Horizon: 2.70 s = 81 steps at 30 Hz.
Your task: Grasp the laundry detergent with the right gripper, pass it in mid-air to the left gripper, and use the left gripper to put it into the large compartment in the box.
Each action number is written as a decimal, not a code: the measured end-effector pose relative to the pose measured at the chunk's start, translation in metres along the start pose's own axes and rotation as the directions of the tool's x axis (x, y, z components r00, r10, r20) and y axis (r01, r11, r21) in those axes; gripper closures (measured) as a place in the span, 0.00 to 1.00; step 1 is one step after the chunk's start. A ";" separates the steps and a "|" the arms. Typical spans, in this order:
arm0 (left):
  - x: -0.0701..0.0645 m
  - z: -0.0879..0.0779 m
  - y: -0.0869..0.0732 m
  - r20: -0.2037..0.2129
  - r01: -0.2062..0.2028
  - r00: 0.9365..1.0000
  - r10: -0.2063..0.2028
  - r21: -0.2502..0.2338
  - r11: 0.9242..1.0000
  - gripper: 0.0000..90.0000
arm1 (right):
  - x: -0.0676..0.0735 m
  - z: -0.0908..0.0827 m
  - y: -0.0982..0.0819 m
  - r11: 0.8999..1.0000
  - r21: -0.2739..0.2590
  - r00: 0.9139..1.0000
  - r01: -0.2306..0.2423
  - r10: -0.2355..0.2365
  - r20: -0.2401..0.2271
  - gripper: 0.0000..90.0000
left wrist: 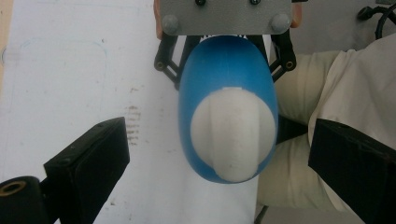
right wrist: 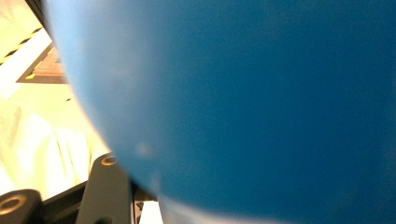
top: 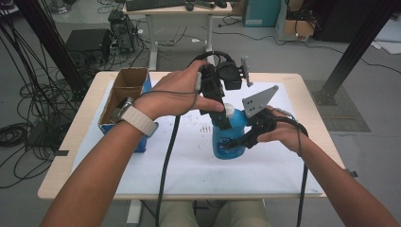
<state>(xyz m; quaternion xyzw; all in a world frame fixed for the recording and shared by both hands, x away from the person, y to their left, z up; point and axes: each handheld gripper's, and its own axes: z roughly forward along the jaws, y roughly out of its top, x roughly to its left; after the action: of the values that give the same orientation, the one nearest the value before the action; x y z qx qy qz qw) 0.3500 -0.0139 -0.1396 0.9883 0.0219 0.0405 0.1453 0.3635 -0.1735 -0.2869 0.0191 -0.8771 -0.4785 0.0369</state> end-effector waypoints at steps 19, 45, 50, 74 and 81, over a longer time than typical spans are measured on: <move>0.001 0.000 -0.001 -0.003 0.007 1.000 -0.007 0.001 1.000 0.07 | -0.001 0.000 -0.001 1.000 -0.006 1.000 -0.006 0.006 0.001 0.48; 0.001 0.002 0.000 0.001 0.004 1.000 -0.004 0.004 1.000 0.07 | -0.001 -0.001 -0.001 1.000 -0.007 1.000 -0.011 0.011 0.000 0.48; 0.002 0.001 -0.001 -0.002 0.006 1.000 -0.006 0.005 1.000 0.07 | -0.001 -0.001 -0.001 1.000 -0.005 1.000 -0.017 0.017 -0.003 0.48; 0.001 0.001 -0.001 0.000 0.002 1.000 -0.002 0.008 1.000 0.07 | -0.003 0.000 -0.002 1.000 -0.005 1.000 -0.023 0.023 0.000 0.48; 0.001 0.001 -0.002 -0.001 0.004 1.000 -0.003 0.007 1.000 0.07 | -0.004 0.000 -0.003 1.000 -0.010 1.000 -0.004 0.004 0.001 0.48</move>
<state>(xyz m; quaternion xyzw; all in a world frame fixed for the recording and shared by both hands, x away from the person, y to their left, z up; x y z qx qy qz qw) 0.3515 -0.0125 -0.1408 0.9887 0.0238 0.0408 0.1421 0.3674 -0.1745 -0.2893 0.0168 -0.8748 -0.4828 0.0375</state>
